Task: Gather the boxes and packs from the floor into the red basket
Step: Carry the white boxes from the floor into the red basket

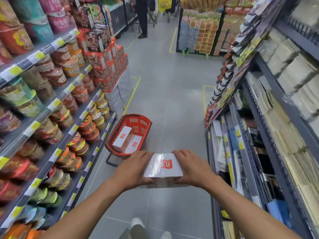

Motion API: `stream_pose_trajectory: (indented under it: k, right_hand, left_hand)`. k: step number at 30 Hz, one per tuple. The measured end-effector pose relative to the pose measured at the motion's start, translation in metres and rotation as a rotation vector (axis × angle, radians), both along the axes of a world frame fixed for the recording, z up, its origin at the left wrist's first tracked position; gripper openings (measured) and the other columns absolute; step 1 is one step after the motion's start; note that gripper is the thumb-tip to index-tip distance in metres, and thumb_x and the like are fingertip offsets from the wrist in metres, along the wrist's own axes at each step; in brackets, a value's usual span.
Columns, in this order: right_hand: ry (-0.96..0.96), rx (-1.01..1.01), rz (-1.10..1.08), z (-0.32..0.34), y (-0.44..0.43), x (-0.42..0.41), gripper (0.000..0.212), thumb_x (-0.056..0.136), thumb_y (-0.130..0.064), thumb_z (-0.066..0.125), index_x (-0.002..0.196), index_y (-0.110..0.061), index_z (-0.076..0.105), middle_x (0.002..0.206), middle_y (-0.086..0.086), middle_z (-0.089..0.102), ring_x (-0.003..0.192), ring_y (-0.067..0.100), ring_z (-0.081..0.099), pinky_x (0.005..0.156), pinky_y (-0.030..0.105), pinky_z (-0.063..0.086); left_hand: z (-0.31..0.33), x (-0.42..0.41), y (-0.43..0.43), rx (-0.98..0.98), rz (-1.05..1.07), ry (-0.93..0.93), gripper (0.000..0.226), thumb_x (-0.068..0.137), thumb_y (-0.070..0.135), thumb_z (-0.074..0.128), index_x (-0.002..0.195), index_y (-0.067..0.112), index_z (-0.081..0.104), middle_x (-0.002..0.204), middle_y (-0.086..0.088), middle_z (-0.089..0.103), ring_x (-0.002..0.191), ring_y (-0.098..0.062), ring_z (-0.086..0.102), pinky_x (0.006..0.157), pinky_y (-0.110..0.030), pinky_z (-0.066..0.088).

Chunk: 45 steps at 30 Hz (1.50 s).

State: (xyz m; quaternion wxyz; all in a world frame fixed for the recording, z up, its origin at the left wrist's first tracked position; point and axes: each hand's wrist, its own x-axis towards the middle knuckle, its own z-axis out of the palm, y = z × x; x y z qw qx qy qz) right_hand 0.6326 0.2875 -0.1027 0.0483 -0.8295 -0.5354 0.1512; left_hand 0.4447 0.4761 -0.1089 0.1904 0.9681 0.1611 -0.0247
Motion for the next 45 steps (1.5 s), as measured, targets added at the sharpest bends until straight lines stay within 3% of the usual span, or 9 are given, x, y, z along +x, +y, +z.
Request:
stream_pose_trajectory:
  k: [7,17,20,26,32,35,38,43,45]
  right_hand:
    - [-0.030,-0.056,0.101,-0.020,0.086,0.072,0.096,0.072,-0.071,0.071,0.150,-0.033,0.030,0.147,-0.009,0.044,0.133,0.017,0.042,0.089,0.044,0.056]
    - [-0.085,-0.146,0.259,-0.024,0.261,0.174,0.097,0.072,-0.068,0.073,0.150,-0.032,0.027,0.148,-0.007,0.044,0.136,0.019,0.041,0.088,0.046,0.056]
    - [-0.078,-0.162,0.320,-0.027,0.304,0.194,0.098,0.073,-0.068,0.073,0.151,-0.031,0.028,0.148,-0.006,0.044,0.137,0.020,0.041,0.089,0.047,0.057]
    - [-0.076,-0.160,0.518,-0.045,0.397,0.228,0.109,0.070,-0.090,0.059,0.154,-0.029,0.027,0.149,-0.008,0.043,0.138,0.020,0.040,0.091,0.045,0.057]
    - [-0.042,-0.205,0.820,-0.075,0.496,0.262,0.110,0.068,-0.081,0.057,0.159,-0.029,0.023,0.154,-0.008,0.037,0.142,0.020,0.037,0.099,0.041,0.053]
    - [-0.038,-0.219,0.966,-0.092,0.539,0.272,0.108,0.076,-0.065,0.072,0.162,-0.026,0.020,0.157,-0.006,0.034,0.146,0.020,0.032,0.106,0.041,0.047]
    - [-0.042,-0.237,1.030,-0.109,0.560,0.276,0.107,0.075,-0.059,0.076,0.161,-0.028,0.021,0.155,-0.008,0.032,0.145,0.018,0.030,0.102,0.043,0.051]
    - [-0.053,-0.266,1.115,-0.135,0.585,0.279,0.113,0.064,-0.083,0.055,0.159,-0.029,0.024,0.153,-0.005,0.034,0.141,0.022,0.036,0.101,0.044,0.050]
    - [-0.055,-0.286,1.124,-0.152,0.589,0.279,0.110,0.069,-0.082,0.061,0.158,-0.030,0.025,0.153,-0.005,0.033,0.141,0.022,0.035,0.101,0.046,0.051]
  left_hand:
    - [-0.021,0.058,0.066,-0.057,0.081,-0.017,0.092,0.072,0.076,0.068,0.144,0.041,0.023,0.147,0.010,0.045,0.134,-0.011,0.043,0.098,-0.036,0.049]
    - [-0.034,0.138,0.201,-0.076,0.270,0.016,0.100,0.066,0.088,0.046,0.150,0.038,0.026,0.152,0.010,0.043,0.137,-0.013,0.040,0.102,-0.044,0.046]
    - [-0.038,0.150,0.229,-0.111,0.339,0.039,0.102,0.067,0.085,0.050,0.152,0.034,0.024,0.152,0.008,0.040,0.138,-0.015,0.037,0.101,-0.047,0.049]
    - [-0.057,0.167,0.280,-0.123,0.512,0.095,0.105,0.070,0.080,0.054,0.157,0.032,0.020,0.155,0.008,0.036,0.141,-0.016,0.034,0.104,-0.047,0.048]
    - [-0.081,0.180,0.307,-0.234,0.774,0.080,0.103,0.074,0.070,0.067,0.158,0.031,0.022,0.158,0.008,0.032,0.143,-0.016,0.030,0.112,-0.036,0.039]
    - [-0.092,0.192,0.313,-0.226,0.910,0.072,0.099,0.076,0.063,0.071,0.157,0.030,0.025,0.155,0.008,0.035,0.141,-0.016,0.031,0.110,-0.037,0.043]
    - [-0.103,0.204,0.308,-0.217,1.018,0.081,0.097,0.076,0.063,0.071,0.156,0.030,0.026,0.154,0.007,0.036,0.141,-0.015,0.033,0.109,-0.040,0.045]
    - [-0.130,0.220,0.307,-0.194,1.120,0.156,0.095,0.075,0.066,0.067,0.153,0.029,0.028,0.154,0.004,0.041,0.138,-0.019,0.040,0.108,-0.042,0.044]
    - [-0.146,0.224,0.308,-0.165,1.127,0.206,0.096,0.075,0.070,0.066,0.153,0.029,0.029,0.151,0.003,0.046,0.134,-0.021,0.046,0.109,-0.042,0.043]
